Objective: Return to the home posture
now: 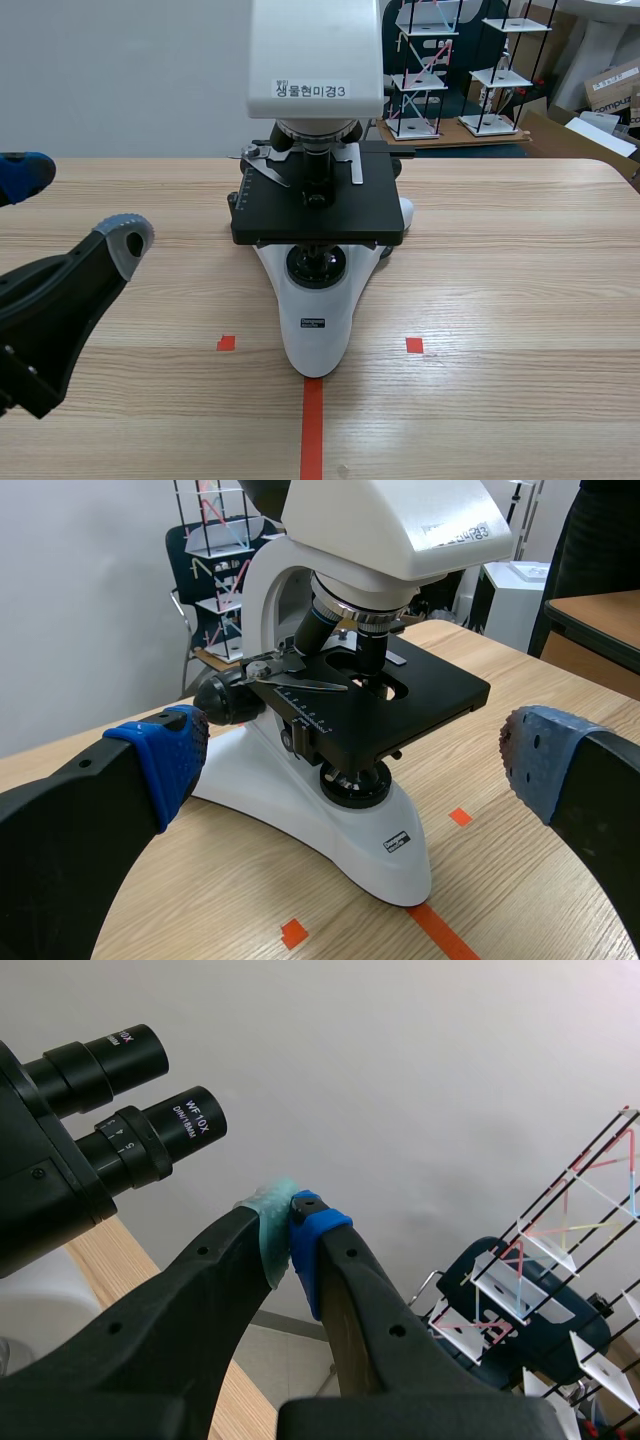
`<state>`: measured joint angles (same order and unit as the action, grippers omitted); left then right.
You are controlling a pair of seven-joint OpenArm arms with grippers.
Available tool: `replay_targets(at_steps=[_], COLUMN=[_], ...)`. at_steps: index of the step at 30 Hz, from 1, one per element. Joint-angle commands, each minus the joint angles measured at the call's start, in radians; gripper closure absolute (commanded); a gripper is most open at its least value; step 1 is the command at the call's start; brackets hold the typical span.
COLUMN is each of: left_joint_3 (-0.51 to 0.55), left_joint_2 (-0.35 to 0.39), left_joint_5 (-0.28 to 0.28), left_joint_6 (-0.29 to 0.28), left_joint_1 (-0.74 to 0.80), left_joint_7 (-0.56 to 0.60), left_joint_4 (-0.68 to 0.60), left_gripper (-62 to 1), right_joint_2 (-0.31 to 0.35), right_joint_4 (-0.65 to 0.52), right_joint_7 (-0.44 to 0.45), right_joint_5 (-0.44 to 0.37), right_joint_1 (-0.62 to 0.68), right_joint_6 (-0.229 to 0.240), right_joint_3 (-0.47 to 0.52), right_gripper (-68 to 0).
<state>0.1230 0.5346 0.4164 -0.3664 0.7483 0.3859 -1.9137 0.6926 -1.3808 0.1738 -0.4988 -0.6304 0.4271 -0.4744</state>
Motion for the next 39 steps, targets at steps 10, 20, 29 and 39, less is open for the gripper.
replay_targets(at_steps=[10,20,29,39], left_joint_3=[0.001,0.001,0.001,0.001], left_joint_2=[-0.002,-0.002,-0.002,-0.002], left_joint_5=[0.007,0.007,0.007,0.007], left_joint_6=[0.005,0.005,0.005,0.005], left_joint_1=[0.002,0.002,0.002,0.002], left_joint_7=[0.013,0.013,0.013,0.014], left_joint_4=[-0.012,-0.012,-0.012,-0.012], left_gripper=[-61.5,-61.5,-61.5,-61.5], right_joint_2=[0.014,0.014,0.024,0.067], right_joint_4=[-0.016,-0.016,-0.018,-0.106], right_joint_7=[0.009,0.012,0.008,0.008], right_joint_5=[-0.01,-0.01,-0.011,-0.042], right_joint_1=[-0.015,-0.015,-0.012,0.202], right_joint_6=[-0.007,-0.007,-0.015,-0.137], right_joint_3=[0.009,0.009,0.011,0.146], right_gripper=[-1.6,-1.6,-15.8,-47.7])
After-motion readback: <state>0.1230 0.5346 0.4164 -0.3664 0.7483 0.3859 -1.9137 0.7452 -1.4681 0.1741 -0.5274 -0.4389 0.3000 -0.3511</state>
